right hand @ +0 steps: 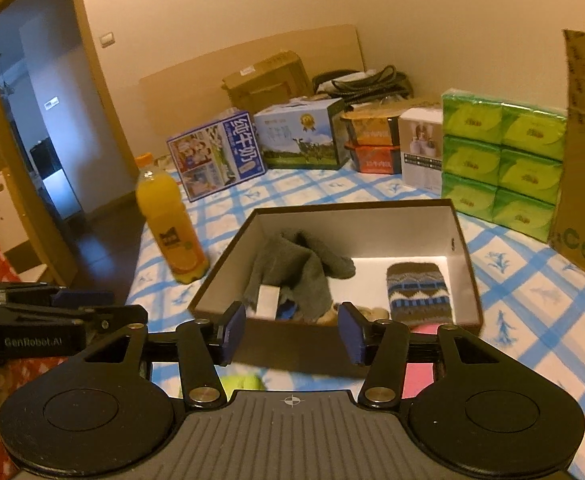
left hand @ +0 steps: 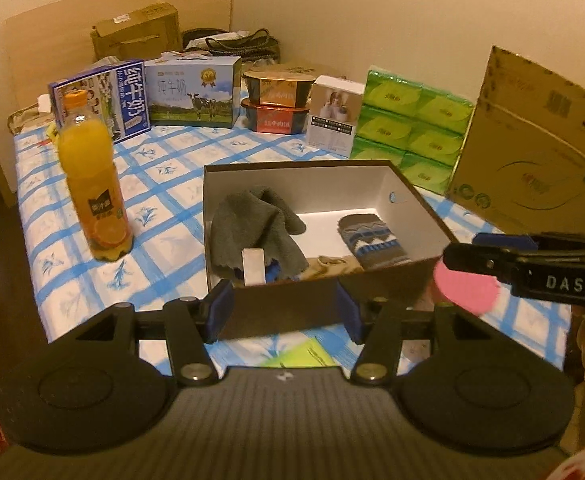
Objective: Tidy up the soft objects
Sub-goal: 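Move both grippers back toward the white cotton pad and the cotton swab bag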
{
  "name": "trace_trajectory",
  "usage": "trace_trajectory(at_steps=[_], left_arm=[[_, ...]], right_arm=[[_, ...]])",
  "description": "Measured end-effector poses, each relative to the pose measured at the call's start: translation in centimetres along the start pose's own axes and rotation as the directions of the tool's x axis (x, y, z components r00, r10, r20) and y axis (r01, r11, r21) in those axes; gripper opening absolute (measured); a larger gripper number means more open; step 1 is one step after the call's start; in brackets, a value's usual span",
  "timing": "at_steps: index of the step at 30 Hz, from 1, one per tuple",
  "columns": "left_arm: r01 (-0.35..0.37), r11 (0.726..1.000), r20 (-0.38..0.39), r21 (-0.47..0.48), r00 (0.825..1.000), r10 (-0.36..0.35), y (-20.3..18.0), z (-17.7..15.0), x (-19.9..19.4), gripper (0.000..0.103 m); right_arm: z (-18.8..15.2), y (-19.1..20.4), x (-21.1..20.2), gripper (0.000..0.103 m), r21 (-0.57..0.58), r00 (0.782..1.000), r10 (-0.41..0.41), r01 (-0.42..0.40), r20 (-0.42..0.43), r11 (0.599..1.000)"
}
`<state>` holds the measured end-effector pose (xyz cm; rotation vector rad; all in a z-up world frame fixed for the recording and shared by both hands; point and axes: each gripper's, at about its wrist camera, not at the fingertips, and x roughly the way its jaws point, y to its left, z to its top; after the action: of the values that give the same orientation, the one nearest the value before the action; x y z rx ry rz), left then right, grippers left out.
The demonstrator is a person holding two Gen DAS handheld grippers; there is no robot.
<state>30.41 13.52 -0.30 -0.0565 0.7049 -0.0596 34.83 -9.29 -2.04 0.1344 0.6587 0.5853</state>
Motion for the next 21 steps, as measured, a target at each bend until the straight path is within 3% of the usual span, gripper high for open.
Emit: trace_trajectory(at_steps=[10, 21], left_arm=[[-0.023, 0.998, 0.050, -0.053, 0.998, 0.026, -2.9, -4.6, -7.4, 0.057], [0.018, 0.996, 0.009, -0.082, 1.000, -0.018, -6.5, -10.1, -10.4, 0.057]], right_arm=[[-5.5, 0.0, -8.7, 0.059, 0.040, 1.000, 0.011, -0.012, 0.026, 0.999], [-11.0, -1.2, -14.6, 0.064, 0.071, 0.999, -0.038, 0.038, 0.000, 0.997]])
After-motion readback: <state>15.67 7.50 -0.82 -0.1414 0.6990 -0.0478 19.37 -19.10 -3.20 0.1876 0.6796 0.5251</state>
